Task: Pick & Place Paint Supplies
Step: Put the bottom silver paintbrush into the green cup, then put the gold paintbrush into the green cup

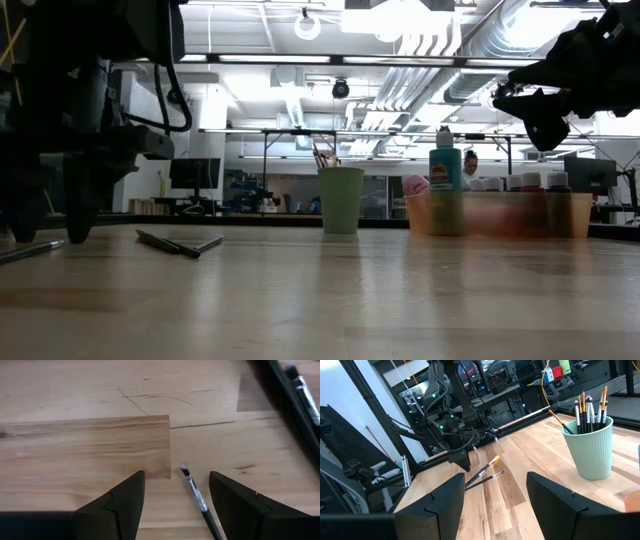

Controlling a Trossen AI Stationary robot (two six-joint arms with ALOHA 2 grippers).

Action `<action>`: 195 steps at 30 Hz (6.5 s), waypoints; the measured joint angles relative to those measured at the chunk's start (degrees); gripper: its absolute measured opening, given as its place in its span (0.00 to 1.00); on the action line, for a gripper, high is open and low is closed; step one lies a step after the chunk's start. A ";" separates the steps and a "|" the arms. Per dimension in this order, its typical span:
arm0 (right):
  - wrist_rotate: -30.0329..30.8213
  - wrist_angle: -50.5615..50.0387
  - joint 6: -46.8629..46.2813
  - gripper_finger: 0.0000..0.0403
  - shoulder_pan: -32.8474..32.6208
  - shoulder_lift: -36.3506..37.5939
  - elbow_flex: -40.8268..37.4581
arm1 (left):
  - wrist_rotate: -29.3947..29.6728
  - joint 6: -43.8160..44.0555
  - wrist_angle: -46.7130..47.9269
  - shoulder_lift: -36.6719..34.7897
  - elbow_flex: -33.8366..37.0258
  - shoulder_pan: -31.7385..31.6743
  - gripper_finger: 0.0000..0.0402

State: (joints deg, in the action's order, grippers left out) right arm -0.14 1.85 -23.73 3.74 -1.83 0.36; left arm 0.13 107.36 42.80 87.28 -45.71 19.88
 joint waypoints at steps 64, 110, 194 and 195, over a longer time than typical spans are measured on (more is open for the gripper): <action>-0.02 -0.07 0.00 0.51 -0.01 -0.04 0.00 | 18.43 -53.19 -9.26 -8.65 -21.12 -10.18 0.00; -0.02 -0.08 0.00 0.51 0.00 -0.11 0.01 | -3.18 -104.09 -63.39 12.94 -23.08 -41.68 0.00; 0.00 0.02 0.00 0.51 0.00 -0.11 0.02 | 6.31 2.98 -16.82 -20.13 16.83 -22.44 0.53; -0.02 0.00 0.00 0.51 0.00 -0.11 0.02 | 6.26 4.71 -17.44 -19.17 16.83 -22.16 0.53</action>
State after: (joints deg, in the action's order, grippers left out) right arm -0.16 1.85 -23.73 3.74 -1.93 0.38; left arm 6.39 112.08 25.37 68.11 -28.88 -2.28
